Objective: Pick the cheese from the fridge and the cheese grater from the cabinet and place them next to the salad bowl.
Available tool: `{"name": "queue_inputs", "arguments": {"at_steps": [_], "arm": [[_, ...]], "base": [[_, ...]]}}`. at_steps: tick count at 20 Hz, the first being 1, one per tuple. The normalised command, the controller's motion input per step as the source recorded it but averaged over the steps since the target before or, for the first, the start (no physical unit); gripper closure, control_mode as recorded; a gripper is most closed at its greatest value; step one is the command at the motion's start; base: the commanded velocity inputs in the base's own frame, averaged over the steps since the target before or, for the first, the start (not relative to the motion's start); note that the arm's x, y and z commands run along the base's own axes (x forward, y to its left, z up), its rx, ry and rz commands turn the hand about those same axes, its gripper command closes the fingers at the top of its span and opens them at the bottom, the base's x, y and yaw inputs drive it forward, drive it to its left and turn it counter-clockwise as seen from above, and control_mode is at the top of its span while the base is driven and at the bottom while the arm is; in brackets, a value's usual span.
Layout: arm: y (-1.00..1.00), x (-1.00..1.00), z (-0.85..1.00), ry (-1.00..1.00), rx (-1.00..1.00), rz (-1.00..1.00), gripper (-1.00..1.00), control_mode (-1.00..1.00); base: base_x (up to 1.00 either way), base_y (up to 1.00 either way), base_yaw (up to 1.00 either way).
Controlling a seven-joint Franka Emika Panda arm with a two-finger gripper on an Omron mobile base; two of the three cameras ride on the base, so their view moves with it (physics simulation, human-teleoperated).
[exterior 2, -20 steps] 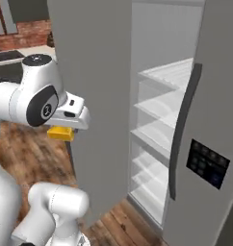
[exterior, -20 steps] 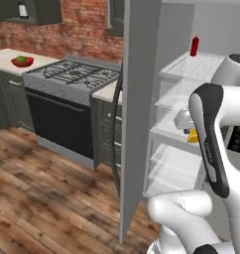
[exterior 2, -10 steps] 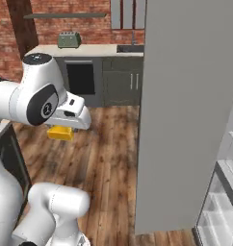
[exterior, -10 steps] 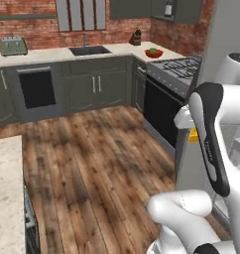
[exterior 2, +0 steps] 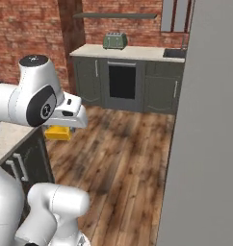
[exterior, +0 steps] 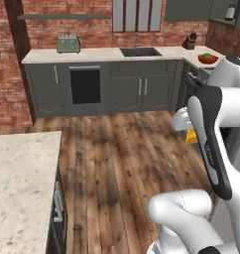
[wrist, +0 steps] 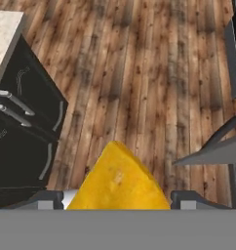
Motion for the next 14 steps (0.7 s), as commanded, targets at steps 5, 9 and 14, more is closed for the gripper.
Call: {"name": "queue_inputs", "arguments": {"at_steps": [5, 9, 14], "arm": [[0.00, 0.00, 0.00, 0.00, 0.00, 0.00, 1.00, 1.00], [0.00, 0.00, 0.00, 0.00, 0.00, 0.00, 1.00, 1.00], [0.00, 0.00, 0.00, 0.00, 0.00, 0.00, 1.00, 1.00]], "base": [[1.00, 0.07, 0.00], [1.00, 0.13, 0.00], [1.00, 0.01, 0.00]]}}
